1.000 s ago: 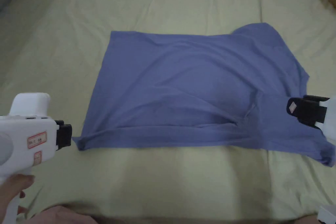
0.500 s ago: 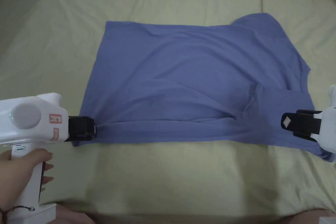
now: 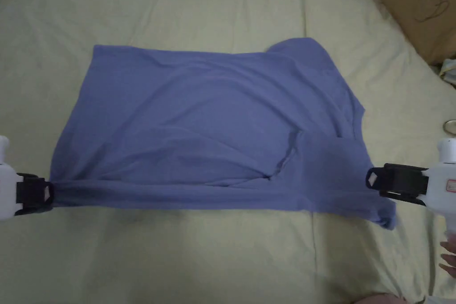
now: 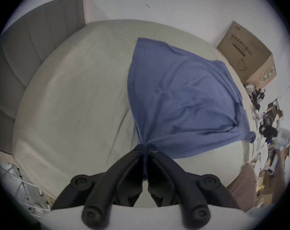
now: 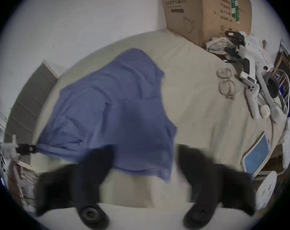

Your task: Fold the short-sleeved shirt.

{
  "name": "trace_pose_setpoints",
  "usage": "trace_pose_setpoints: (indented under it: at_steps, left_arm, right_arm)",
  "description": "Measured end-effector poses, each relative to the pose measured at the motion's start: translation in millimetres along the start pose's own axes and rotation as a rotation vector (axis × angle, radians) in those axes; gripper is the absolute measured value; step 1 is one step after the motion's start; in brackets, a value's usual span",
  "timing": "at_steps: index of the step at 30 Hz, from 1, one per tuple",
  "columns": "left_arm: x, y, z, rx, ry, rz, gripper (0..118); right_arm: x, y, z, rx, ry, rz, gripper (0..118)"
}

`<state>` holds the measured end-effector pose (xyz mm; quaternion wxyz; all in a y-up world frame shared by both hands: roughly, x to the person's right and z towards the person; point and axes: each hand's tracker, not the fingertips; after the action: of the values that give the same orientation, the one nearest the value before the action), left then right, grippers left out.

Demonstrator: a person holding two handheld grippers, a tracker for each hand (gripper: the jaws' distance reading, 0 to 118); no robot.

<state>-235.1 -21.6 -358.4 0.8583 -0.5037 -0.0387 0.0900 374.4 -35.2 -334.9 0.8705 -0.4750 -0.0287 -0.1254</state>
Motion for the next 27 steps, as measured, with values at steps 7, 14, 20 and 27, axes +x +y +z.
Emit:
trace_pose_setpoints:
  at_steps: [7,14,20,27]
  left_arm:
    - [-1,2,-3,-0.029,-0.005,0.017,3]
    - [-2,-1,-8,-0.083,-0.002,0.006,3]
    - [-6,7,-4,-0.094,-0.023,0.008,3]
    - [-9,33,10,-0.092,-0.074,0.022,3]
  right_arm:
    - [7,-11,-43,-0.237,-0.059,0.135,111]
    - [0,-22,-33,-0.236,-0.016,0.194,9]
    - [8,-12,-18,-0.221,0.017,0.157,8]
    - [10,24,14,-0.188,0.081,0.105,8]
